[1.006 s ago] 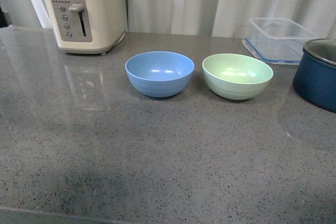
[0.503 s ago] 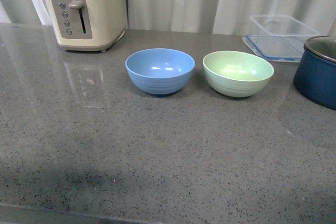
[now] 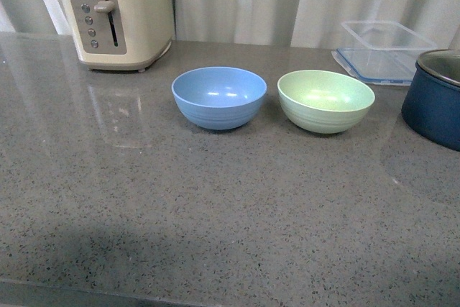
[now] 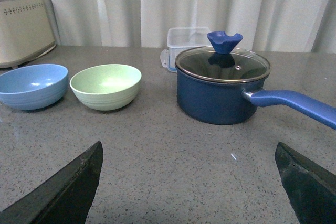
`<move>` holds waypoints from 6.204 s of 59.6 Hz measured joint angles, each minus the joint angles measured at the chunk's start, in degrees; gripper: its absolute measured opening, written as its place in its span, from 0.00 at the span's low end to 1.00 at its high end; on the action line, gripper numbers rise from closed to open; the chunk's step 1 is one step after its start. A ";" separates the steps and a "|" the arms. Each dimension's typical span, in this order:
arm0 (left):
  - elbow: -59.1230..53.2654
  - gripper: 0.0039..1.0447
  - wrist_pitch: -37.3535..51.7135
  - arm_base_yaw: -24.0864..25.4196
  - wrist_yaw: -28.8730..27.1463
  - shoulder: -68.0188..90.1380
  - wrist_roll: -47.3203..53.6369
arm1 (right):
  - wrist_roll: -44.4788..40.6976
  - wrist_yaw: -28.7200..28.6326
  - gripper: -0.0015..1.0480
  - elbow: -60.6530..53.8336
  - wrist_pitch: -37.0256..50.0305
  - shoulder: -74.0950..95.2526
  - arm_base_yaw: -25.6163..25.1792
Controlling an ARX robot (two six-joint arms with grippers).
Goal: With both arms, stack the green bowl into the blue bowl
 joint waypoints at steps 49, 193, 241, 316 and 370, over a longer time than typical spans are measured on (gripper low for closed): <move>-0.04 0.03 -21.64 0.00 0.00 -22.60 0.00 | 0.00 0.02 0.90 0.00 0.00 0.00 0.00; -0.04 0.94 -35.26 -0.02 -0.02 -35.80 0.13 | 18.36 8.02 0.44 84.61 -15.87 118.09 8.70; -0.04 0.94 -35.26 -0.02 0.00 -35.80 0.13 | 19.43 3.63 0.02 93.31 -16.04 110.05 15.96; -0.04 0.94 -35.26 -0.02 -0.02 -35.78 0.13 | 23.34 -3.15 0.70 80.41 5.53 107.19 20.44; -0.04 0.94 -35.26 -0.02 -0.02 -35.80 0.13 | 0.09 4.98 0.01 10.16 47.10 57.83 5.05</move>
